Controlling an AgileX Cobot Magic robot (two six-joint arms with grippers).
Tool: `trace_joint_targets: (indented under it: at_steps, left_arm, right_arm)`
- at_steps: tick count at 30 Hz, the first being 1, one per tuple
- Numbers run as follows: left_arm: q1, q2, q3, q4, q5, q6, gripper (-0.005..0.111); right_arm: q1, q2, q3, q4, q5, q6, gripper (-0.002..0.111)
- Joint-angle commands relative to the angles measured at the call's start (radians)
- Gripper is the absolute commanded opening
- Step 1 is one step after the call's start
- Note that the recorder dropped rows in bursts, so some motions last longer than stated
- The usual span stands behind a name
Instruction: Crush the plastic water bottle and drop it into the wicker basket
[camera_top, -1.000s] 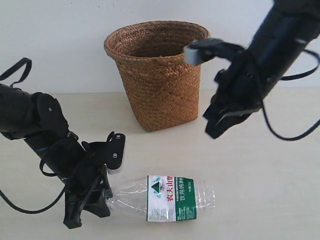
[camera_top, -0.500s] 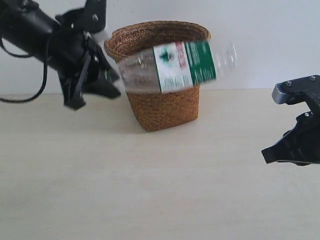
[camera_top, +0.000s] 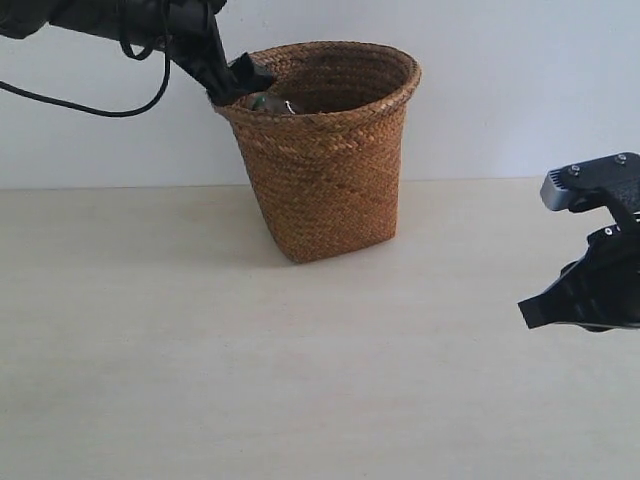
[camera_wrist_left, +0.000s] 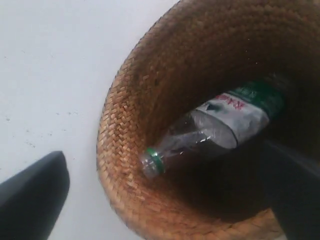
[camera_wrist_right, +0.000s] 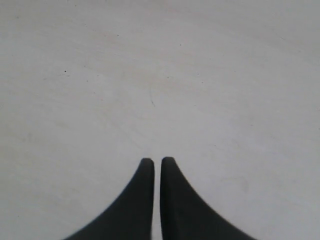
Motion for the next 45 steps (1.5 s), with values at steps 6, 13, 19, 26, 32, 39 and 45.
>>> trace_joint_targets:
  at_steps: [6, 13, 19, 26, 32, 39, 45]
  left_arm:
    - [-0.004, -0.068, -0.007, 0.333, 0.374, -0.450, 0.004]
    - [-0.004, -0.155, 0.019, 0.431, 0.693, -0.731, 0.004]
    - [-0.004, -0.274, 0.201, 0.463, 0.749, -0.881, 0.004]
    - [-0.002, -0.531, 0.459, 0.540, 0.708, -0.991, 0.004]
    - [-0.002, -0.793, 0.732, 0.525, 0.509, -1.025, 0.004]
    - [-0.002, -1.070, 0.964, 0.502, 0.290, -1.036, 0.004]
    - [-0.002, -1.309, 1.111, 0.468, 0.124, -1.036, 0.004]
  right_arm:
    - [-0.003, -0.001, -0.005, 0.146, -0.030, -0.012, 0.000]
    - [-0.003, -0.001, -0.279, 0.019, 0.345, 0.079, 0.000]
    - [-0.003, -0.005, -0.382, -0.548, 0.551, 0.548, 0.000]
    - [-0.003, -0.107, -0.310, -0.568, 0.572, 0.613, 0.000]
    - [-0.003, -0.352, -0.080, -0.554, 0.341, 0.624, 0.000]
    - [-0.003, -0.662, 0.111, -0.517, 0.103, 0.623, 0.000]
    - [-0.003, -0.901, 0.223, -0.484, -0.051, 0.625, 0.000]
